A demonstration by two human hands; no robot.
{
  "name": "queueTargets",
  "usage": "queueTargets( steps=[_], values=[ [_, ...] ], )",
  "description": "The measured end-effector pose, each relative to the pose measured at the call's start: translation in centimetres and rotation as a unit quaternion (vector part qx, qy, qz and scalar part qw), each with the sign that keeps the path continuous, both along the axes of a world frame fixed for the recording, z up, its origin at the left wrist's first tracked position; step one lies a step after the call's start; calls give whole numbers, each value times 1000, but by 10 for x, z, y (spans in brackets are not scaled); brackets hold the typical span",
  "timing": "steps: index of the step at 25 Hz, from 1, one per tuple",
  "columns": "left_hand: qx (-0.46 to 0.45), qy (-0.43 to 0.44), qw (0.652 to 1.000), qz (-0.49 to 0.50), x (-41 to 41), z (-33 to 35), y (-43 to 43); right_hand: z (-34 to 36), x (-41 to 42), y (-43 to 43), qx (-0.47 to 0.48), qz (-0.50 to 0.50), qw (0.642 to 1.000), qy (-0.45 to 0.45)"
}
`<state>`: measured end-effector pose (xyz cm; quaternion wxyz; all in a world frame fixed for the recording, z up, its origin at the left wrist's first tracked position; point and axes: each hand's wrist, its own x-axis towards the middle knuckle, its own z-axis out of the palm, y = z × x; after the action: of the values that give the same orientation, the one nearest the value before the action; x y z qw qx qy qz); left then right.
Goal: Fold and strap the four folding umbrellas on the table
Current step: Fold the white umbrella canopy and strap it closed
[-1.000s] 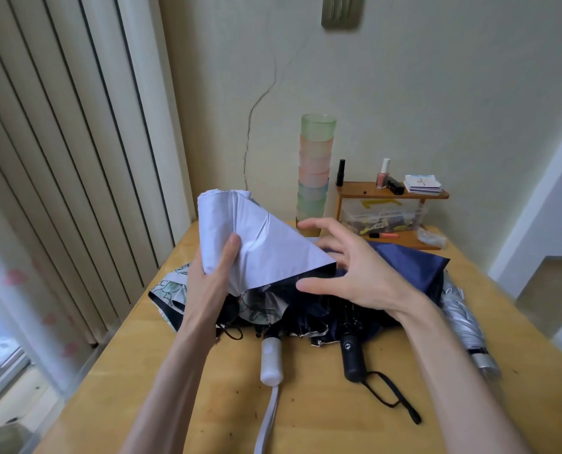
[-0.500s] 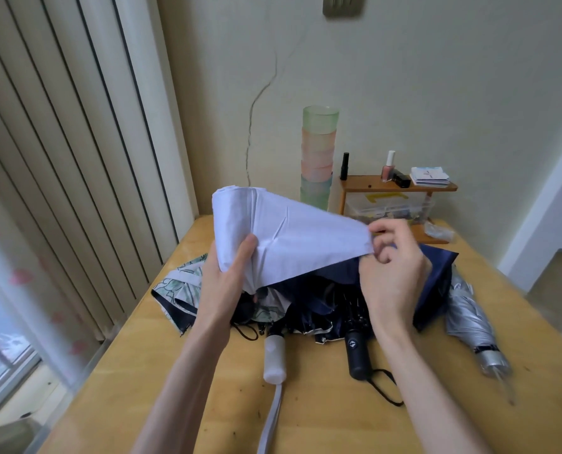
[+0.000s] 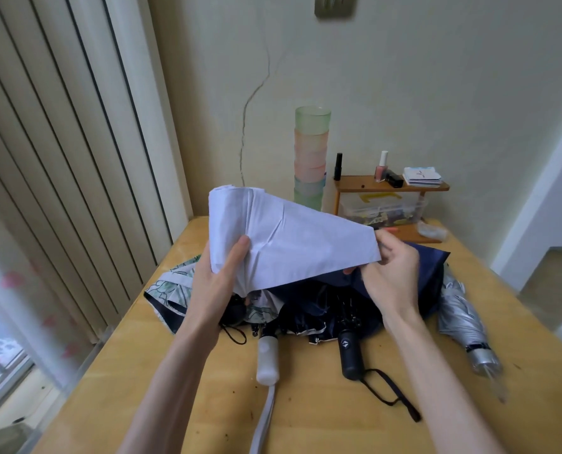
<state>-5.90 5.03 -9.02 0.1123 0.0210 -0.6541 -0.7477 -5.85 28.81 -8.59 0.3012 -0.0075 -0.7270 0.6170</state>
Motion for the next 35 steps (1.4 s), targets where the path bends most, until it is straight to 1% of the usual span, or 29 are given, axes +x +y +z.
queueTargets(
  steps=[3,4,5,8,10,11,13,14,15,16,17,18,19,21,22,23,25,26,27,28,29,30,32,33,34,35],
  values=[
    [4,11,1000,21,1,0,4,-3,1,0,47,-134,988,62],
    [12,13,1000,23,0,0,5,-4,0,1,65,-169,981,75],
    [15,15,999,24,0,1,5,-5,-2,2,67,-182,978,80],
    [0,40,999,27,-3,-2,2,-7,-4,0,23,-138,986,95],
    [-11,51,998,31,-5,-6,3,-4,-3,-3,10,-109,989,100],
    [-11,54,998,33,-4,-7,4,-3,-4,-5,-15,-89,992,89],
    [-3,56,998,34,-3,-8,7,2,-5,-8,-107,-34,993,47],
    [5,54,998,34,-3,-9,7,3,-6,-7,-136,-10,990,31],
    [12,50,998,34,-3,-8,6,5,-6,-5,-138,3,990,24],
    [15,48,998,36,-3,-7,5,6,-5,-3,-125,2,992,27],
    [15,49,998,38,-3,-6,2,5,-5,0,-93,-19,995,42],
    [13,52,998,43,-3,-5,0,5,-4,3,-40,-60,995,67],
    [9,57,997,50,-4,-3,-2,2,-3,4,30,-108,989,99],
    [9,67,996,63,-5,-1,-3,-5,1,1,164,-187,956,157],
    [10,70,995,66,-6,-1,-3,-7,2,0,191,-206,945,168],
    [10,71,995,64,-6,-2,-3,-8,1,0,193,-206,946,162],
    [5,70,996,56,-6,-4,-4,-7,-3,2,191,-171,960,110],
    [5,69,996,48,-6,-5,-5,-5,-3,3,195,-135,968,88],
    [8,66,997,40,-6,-5,-7,-3,-5,6,185,-82,977,72],
    [9,63,997,36,-7,-7,-10,1,-6,11,158,-7,986,57],
    [3,62,997,37,-8,-8,-14,6,-4,17,127,85,988,33],
    [-8,62,997,42,-9,-10,-19,11,0,24,107,181,978,5],
    [-32,71,996,41,-10,-12,-25,19,11,36,104,348,929,-66],
    [-45,77,995,35,-10,-13,-26,22,16,39,100,401,906,-94],
    [-57,85,994,28,-9,-13,-26,23,18,40,96,419,897,-103],
    [-68,94,993,19,-9,-13,-25,24,18,38,98,405,904,-97]
  ],
)
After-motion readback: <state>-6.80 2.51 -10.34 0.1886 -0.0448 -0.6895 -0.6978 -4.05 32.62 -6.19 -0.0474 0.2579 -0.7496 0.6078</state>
